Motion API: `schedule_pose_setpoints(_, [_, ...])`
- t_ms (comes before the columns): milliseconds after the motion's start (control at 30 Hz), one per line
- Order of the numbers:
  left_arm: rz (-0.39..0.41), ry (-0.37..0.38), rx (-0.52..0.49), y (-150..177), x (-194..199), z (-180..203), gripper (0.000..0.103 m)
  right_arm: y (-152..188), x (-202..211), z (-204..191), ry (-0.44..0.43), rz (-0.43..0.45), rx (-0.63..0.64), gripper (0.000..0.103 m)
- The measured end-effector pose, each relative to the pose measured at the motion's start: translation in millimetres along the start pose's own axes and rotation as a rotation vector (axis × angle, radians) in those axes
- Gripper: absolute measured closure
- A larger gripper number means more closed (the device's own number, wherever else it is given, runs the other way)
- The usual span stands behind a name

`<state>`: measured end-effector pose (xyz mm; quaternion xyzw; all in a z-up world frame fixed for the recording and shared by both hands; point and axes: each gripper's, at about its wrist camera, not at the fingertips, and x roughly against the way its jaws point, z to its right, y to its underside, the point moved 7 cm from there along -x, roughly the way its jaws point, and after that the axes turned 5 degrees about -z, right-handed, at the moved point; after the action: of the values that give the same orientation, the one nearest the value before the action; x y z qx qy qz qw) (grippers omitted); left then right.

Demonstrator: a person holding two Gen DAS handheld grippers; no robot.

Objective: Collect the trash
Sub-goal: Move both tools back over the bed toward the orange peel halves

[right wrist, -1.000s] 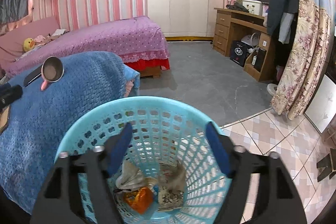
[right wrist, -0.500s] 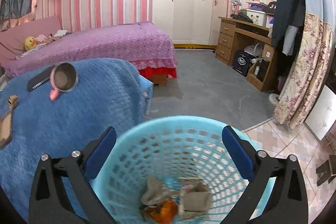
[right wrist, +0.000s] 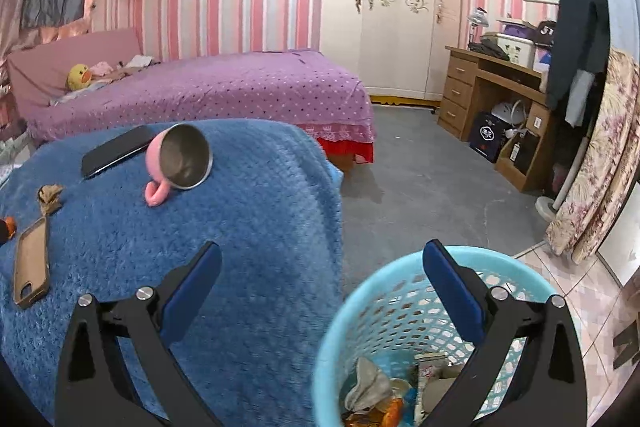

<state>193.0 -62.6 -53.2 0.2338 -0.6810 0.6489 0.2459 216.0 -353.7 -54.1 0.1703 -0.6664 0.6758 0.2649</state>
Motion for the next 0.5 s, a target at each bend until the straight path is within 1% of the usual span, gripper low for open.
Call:
schedule_pose_setpoints(133, [-0.004,-0.021,0.028,0.4,-6.9,-27.0,0.006,0.8,-2.6,-20.3,-0.005,-0.006,0.022,0.005])
schedule_pose_setpoints(333, [-0.024,-0.068,0.024,9.3,-15.1,-63.8,0.006,-2.3,-6.0,-46.0,-0.036,-0.003,0.032,0.005])
schedule_pose_setpoints(500, [-0.034,-0.094,0.077,11.5,-15.3,-104.8,0.006,-2.8,-8.5,-64.0,-0.051,-0.007,0.037,0.005])
